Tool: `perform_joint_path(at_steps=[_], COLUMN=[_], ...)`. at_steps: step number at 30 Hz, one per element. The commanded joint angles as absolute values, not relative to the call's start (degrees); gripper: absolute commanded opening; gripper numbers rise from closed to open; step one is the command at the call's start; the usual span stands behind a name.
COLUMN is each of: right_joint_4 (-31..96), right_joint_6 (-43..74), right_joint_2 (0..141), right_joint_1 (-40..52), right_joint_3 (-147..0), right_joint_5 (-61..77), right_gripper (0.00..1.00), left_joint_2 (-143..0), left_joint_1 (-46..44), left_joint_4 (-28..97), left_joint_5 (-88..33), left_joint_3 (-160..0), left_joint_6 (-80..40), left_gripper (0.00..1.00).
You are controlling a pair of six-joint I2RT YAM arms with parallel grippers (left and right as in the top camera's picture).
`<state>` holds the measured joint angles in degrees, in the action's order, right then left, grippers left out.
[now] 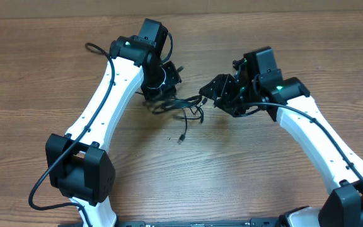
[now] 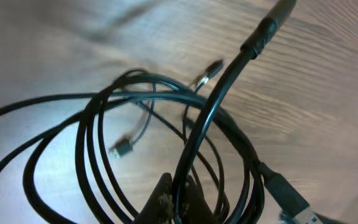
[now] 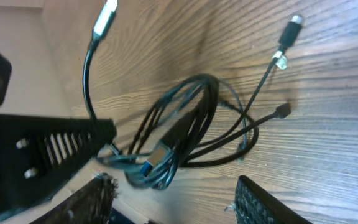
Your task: Untangle cables
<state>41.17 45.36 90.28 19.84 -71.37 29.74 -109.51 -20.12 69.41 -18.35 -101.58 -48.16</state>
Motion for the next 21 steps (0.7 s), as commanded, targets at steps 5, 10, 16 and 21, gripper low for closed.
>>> perform_joint_path(at_steps=[5,10,16,21], right_joint_4=[41.0,40.9,40.9,44.0], right_joint_6=[48.4,48.4,46.2,39.4], right_joint_2=[90.6,93.5,95.5,95.3], right_joint_1=[23.9,24.2,24.3,22.4], right_joint_3=[-72.8,-72.8,-72.8,-72.8], right_joint_5=[20.9,21.2,22.6,22.8], right_gripper=[0.56,0.4,0.24,0.04], left_joint_2=[-109.1,-109.1,-109.1,-109.1], left_joint_1=[-20.2,-21.0,-21.1,-20.6], left_joint_4=[70.8,71.2,71.4,71.4], left_joint_5=[-27.0,-27.0,-26.9,-18.9], left_joint_3=[-102.4,-102.4,-102.4,-102.4], left_joint_6=[-61.5,-62.8,-62.7,-48.2], left_gripper=[0.04,0.04,0.04,0.04])
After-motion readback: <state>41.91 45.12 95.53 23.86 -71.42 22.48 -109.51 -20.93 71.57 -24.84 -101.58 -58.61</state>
